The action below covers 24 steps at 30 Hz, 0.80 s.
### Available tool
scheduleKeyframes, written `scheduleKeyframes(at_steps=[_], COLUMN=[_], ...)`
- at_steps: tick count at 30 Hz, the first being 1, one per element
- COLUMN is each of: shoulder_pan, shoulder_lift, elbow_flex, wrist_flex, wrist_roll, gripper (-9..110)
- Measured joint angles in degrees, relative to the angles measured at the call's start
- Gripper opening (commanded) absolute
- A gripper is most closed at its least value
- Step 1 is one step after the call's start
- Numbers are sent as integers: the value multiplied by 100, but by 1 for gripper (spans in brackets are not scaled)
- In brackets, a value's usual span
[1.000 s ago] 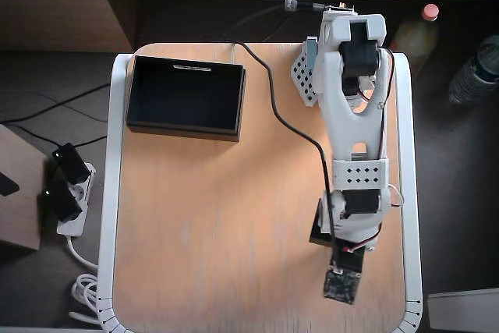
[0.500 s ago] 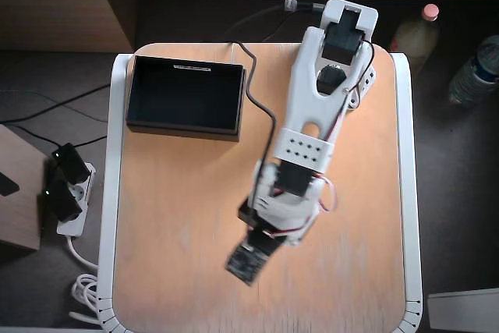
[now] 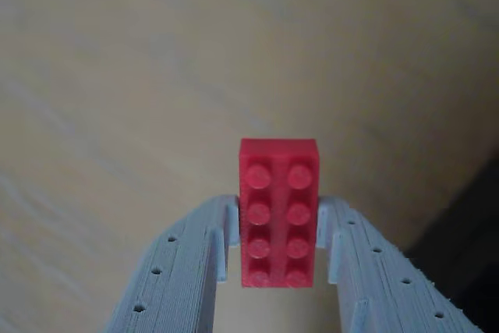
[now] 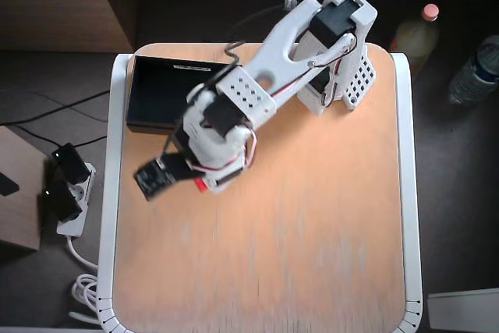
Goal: Grasp a lego block and put it in the bin.
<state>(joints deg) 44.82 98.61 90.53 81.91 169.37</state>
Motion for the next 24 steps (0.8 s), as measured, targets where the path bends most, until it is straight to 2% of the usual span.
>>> scheduleKeyframes(at_steps=[24], shoulder_pan=[2900], shoulder_lift=[193], elbow_flex=[0], wrist_flex=[35], wrist_roll=[905], gripper=[0])
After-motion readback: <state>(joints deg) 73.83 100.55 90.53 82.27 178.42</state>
